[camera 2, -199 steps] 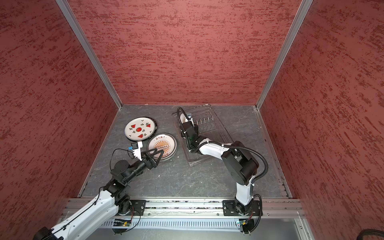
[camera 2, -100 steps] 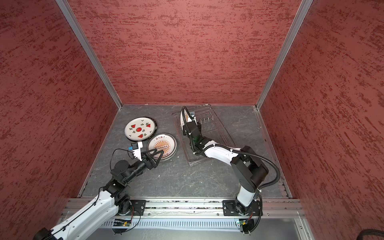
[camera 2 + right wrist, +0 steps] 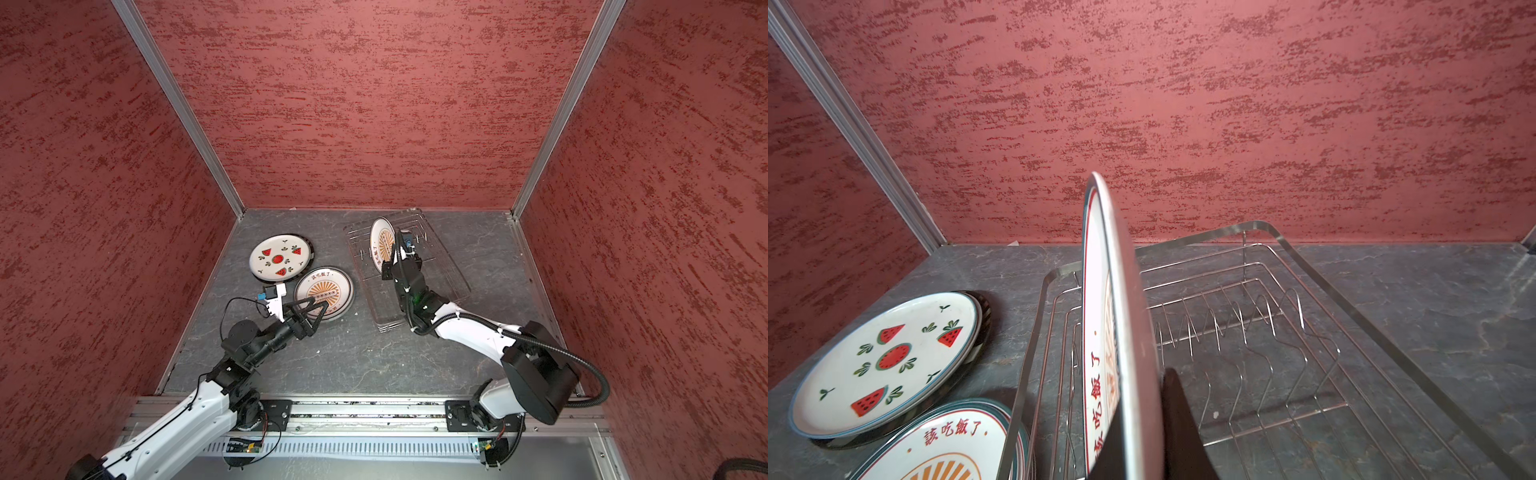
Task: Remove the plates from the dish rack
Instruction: 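Lift the sunburst plate up out of the rack with the right gripper, then carry the plate toward the left gripper while the left gripper reaches for it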
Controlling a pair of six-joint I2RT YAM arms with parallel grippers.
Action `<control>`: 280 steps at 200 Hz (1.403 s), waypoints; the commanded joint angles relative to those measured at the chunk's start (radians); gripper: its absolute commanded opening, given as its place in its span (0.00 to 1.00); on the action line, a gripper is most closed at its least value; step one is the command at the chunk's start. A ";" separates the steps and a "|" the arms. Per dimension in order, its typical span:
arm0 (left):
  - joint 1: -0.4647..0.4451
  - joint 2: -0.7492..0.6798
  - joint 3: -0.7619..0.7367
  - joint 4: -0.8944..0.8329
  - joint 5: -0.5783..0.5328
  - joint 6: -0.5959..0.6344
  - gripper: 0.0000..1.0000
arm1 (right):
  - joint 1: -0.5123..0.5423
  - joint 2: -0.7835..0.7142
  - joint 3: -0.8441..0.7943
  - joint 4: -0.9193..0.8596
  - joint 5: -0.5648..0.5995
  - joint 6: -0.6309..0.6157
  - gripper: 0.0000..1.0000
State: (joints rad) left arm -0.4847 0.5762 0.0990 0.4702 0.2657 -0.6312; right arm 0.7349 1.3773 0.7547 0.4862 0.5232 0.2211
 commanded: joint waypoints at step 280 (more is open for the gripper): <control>-0.015 0.114 0.001 0.243 0.162 0.082 0.99 | -0.114 0.000 -0.299 0.778 -1.084 0.297 0.04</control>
State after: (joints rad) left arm -0.4931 0.6643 0.0948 0.6983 0.3866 -0.5636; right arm 0.6079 1.3777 0.4122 1.1881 -0.5587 0.5579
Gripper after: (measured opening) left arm 0.996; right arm 0.101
